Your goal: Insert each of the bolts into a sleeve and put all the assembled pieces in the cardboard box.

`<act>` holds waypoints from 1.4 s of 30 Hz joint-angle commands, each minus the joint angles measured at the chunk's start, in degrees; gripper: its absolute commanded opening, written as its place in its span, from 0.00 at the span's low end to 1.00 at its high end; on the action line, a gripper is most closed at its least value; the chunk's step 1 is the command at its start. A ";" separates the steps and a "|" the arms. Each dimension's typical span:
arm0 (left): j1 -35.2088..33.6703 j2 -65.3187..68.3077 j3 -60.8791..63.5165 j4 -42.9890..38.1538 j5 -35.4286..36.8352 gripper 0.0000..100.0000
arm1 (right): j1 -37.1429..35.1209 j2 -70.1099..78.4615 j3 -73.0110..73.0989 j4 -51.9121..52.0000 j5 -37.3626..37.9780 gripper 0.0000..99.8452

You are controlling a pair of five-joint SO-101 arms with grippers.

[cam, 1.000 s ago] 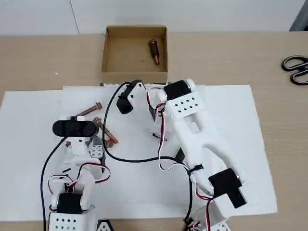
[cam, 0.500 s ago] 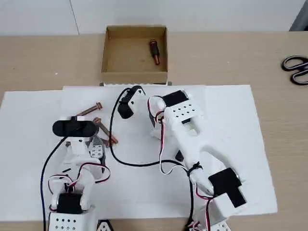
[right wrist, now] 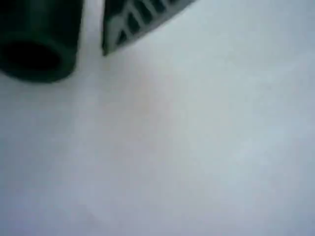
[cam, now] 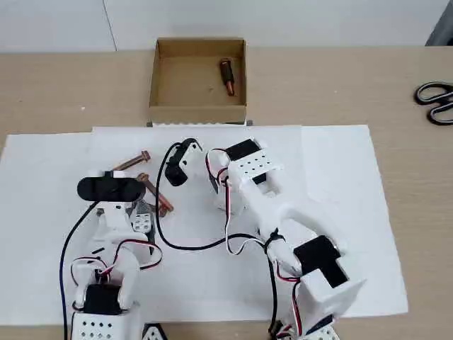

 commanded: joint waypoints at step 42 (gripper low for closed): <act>-1.85 -0.62 -1.45 -0.97 0.09 0.01 | 9.54 -16.48 -27.16 28.09 -45.45 0.00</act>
